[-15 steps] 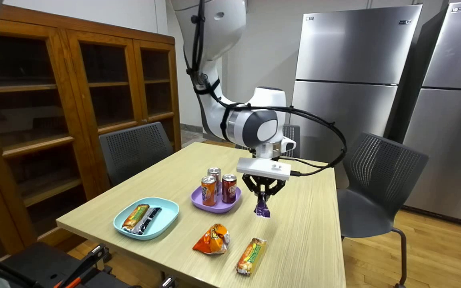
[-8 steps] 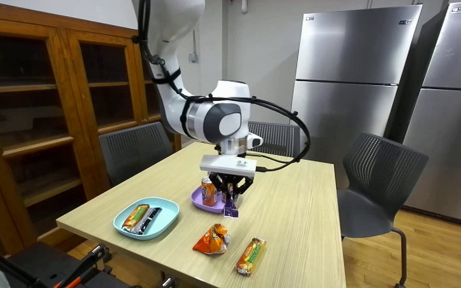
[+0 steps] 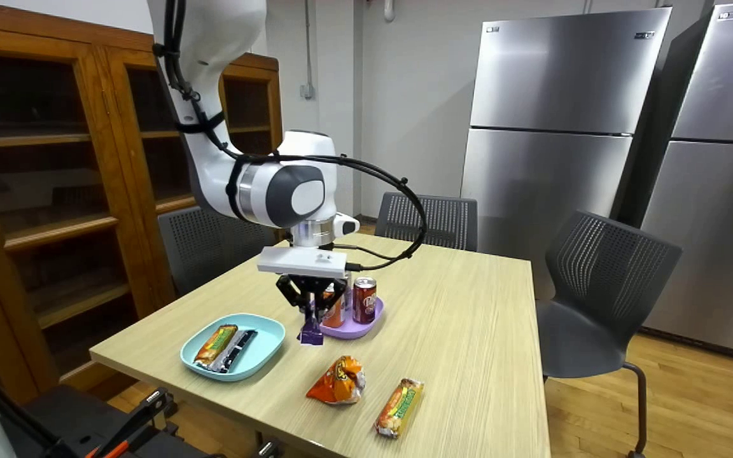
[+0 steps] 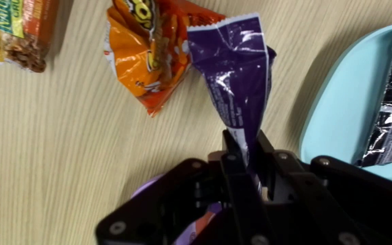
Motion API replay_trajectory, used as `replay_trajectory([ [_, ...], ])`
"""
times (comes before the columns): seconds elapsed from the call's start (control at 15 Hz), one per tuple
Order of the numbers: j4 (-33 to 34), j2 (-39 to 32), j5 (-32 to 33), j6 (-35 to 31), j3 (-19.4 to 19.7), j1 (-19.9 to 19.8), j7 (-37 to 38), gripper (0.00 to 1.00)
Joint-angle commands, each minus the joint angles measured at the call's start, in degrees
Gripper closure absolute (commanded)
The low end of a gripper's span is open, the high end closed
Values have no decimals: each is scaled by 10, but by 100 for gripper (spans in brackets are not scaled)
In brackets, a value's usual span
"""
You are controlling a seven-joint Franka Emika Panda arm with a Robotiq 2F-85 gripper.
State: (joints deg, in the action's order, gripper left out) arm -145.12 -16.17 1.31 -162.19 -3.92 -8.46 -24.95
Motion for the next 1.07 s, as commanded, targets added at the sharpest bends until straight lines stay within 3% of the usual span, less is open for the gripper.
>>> replay_trajectory([
  [0.0, -18, 13, 13, -7, -4, 36, 41, 96],
  [0.47, 1, -31, 24, -8, -4, 97, 94, 96],
  [1.0, 36, -91, 31, 1, -9, 128, 119, 96],
])
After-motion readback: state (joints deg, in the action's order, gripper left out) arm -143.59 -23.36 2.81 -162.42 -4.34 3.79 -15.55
